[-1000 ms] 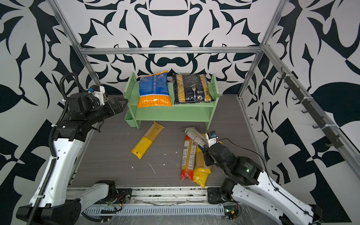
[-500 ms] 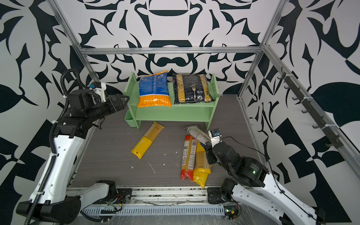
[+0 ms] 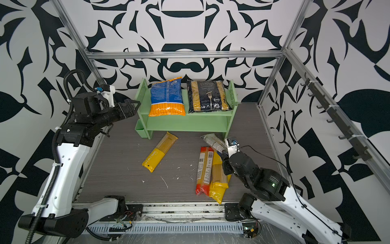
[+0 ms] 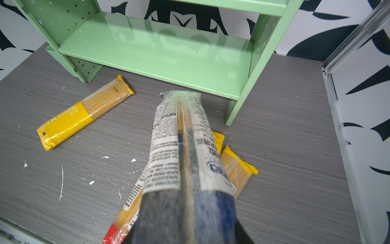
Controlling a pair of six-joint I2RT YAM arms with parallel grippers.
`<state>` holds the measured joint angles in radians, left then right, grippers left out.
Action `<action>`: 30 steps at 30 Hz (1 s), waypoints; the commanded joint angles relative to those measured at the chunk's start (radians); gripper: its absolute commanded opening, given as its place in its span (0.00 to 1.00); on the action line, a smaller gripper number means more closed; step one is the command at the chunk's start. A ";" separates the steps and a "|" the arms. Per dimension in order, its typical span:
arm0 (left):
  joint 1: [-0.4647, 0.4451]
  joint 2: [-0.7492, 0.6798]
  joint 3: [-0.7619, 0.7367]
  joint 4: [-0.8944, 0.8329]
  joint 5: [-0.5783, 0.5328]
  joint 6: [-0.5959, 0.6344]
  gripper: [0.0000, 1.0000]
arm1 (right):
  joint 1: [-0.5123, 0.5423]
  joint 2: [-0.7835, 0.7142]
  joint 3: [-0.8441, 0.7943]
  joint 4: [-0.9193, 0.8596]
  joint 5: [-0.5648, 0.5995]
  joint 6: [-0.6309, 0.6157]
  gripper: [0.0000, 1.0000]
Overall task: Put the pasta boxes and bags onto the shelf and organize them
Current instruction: 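Carry the spaghetti pack toward the shelf's lower level with the right gripper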
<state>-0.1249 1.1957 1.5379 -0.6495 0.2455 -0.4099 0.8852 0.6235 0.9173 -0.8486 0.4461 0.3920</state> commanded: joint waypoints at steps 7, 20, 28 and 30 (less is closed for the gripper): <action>-0.002 0.033 0.057 -0.030 0.004 0.041 1.00 | 0.004 -0.005 0.107 0.252 0.117 -0.056 0.00; -0.003 0.070 0.126 -0.040 0.015 0.063 1.00 | 0.004 0.033 0.073 0.397 0.173 -0.122 0.00; -0.003 0.111 0.163 -0.042 0.015 0.087 0.99 | 0.003 0.080 0.004 0.532 0.236 -0.158 0.00; -0.003 0.122 0.171 -0.043 0.015 0.094 0.99 | 0.003 0.098 -0.017 0.565 0.260 -0.160 0.00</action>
<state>-0.1249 1.3006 1.6825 -0.6777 0.2508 -0.3435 0.8852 0.7254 0.8871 -0.5407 0.5999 0.2539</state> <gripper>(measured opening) 0.995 0.418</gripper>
